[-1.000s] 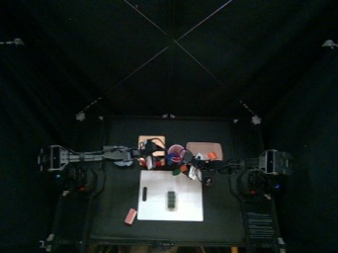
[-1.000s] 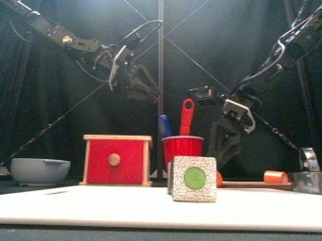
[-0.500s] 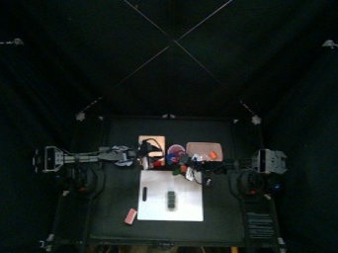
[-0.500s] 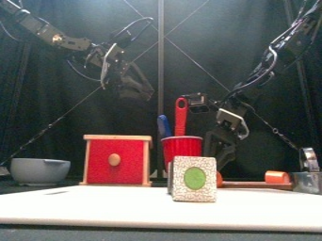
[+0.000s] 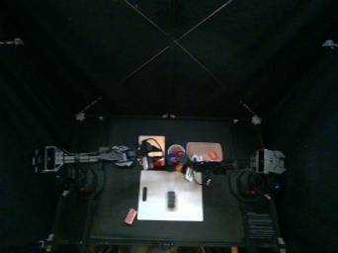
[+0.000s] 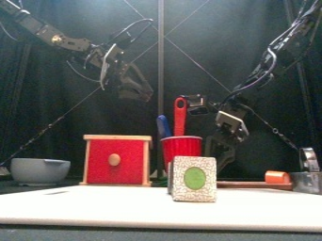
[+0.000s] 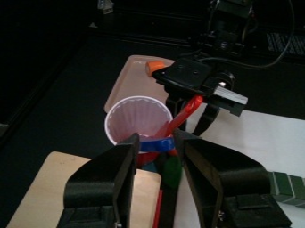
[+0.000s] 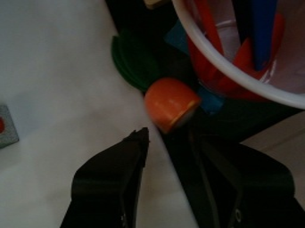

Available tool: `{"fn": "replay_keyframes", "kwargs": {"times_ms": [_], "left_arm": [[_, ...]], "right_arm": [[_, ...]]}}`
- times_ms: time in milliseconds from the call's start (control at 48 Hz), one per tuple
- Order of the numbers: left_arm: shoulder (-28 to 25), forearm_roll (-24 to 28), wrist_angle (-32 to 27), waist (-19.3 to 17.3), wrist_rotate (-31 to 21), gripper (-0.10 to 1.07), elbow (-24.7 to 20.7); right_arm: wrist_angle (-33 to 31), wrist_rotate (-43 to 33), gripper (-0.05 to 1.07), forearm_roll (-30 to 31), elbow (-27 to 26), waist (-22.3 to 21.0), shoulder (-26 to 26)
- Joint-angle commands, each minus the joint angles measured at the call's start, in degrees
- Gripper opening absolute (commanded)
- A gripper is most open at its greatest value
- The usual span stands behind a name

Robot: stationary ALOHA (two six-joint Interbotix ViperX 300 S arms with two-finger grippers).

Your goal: Place carrot top onto plate

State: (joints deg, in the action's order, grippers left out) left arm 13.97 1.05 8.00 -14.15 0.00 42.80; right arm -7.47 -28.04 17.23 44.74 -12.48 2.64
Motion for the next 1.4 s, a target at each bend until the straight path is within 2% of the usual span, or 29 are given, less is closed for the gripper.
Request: {"fn": "replay_keyframes", "kwargs": {"times_ms": [0, 188, 312, 542, 667, 792, 1021, 1125, 1271, 1375], "left_arm": [[0.79, -0.09, 0.79, -0.18, -0.09, 0.76, -0.53], [0.79, -0.62, 0.7, -0.09, 0.0, 0.76, -0.26], [0.79, -0.62, 0.79, -0.09, -0.09, 0.76, -0.09], [0.97, -0.62, 0.79, -0.09, -0.09, 0.76, 0.35], [1.05, -0.53, 0.7, -0.18, 0.0, 0.76, 0.7], [1.41, -0.62, 0.79, -0.18, 0.0, 0.76, 0.97], [1.93, -0.53, 0.79, -0.09, 0.0, 0.76, 1.49], [2.02, -0.62, 0.79, -0.18, 0.0, 0.76, 1.76], [2.11, -0.53, 0.79, -0.18, -0.09, 0.76, 2.11], [2.2, -0.62, 0.79, -0.18, -0.09, 0.76, 2.11]], "right_arm": [[-0.18, -0.35, 0.78, -0.44, -0.35, -0.35, -0.53], [0.18, -0.35, 0.8, -1.93, -0.7, -0.26, -2.2], [0.18, -0.53, 0.86, -2.55, -0.97, -0.26, -2.9], [-0.09, -0.53, 0.97, -11.07, -1.67, 0.53, -4.04], [-0.62, -0.44, 0.98, -14.15, -1.14, 1.41, -6.33], [-2.11, -0.44, 0.98, -14.41, -0.88, 2.64, -8.96], [-5.1, -0.35, 0.98, -10.72, -3.25, 6.42, -10.37], [-6.42, -0.44, 0.98, -7.65, -5.54, 9.49, -9.32], [-12.04, -0.44, 0.98, -2.9, -9.05, 13.27, -7.21], [-14.68, -0.44, 0.98, 0.79, -11.07, 14.59, -5.1]]}}
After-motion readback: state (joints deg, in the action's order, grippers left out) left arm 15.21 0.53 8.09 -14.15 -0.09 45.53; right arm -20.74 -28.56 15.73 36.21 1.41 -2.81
